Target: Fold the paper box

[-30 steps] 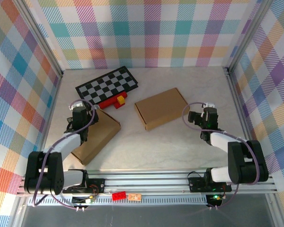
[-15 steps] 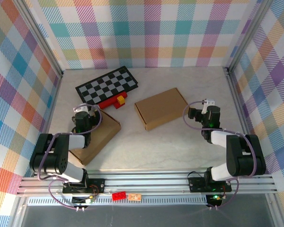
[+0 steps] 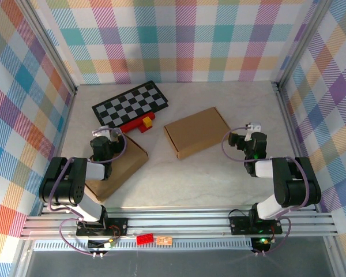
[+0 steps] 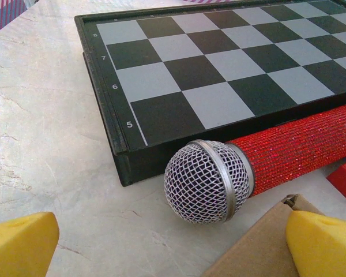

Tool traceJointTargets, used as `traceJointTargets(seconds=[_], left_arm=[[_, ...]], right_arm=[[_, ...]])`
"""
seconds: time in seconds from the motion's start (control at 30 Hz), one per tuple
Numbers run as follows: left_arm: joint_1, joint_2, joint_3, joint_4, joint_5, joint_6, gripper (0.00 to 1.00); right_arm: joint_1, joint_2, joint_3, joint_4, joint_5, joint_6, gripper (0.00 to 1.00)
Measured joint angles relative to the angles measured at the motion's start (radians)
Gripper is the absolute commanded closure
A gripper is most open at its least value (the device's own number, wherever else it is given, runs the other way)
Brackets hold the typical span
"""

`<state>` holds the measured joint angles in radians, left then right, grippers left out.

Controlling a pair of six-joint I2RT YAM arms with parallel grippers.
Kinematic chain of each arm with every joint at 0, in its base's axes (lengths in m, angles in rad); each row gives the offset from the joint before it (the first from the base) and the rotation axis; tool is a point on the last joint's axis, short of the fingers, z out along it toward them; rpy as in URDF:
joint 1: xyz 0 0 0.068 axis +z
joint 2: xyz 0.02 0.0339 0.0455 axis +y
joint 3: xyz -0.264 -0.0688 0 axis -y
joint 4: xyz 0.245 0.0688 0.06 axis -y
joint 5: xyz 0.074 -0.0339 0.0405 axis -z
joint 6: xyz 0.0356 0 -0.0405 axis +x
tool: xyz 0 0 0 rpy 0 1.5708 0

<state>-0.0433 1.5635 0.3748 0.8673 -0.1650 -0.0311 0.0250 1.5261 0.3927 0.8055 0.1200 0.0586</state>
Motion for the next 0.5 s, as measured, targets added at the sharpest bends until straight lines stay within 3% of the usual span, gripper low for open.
traceJointTargets(seconds=[0.5], left_arm=[[-0.028,0.001,0.01,-0.003,-0.008,0.026,0.0]], right_arm=[[0.0,0.0,0.002,0.014,-0.041,-0.023,0.01]])
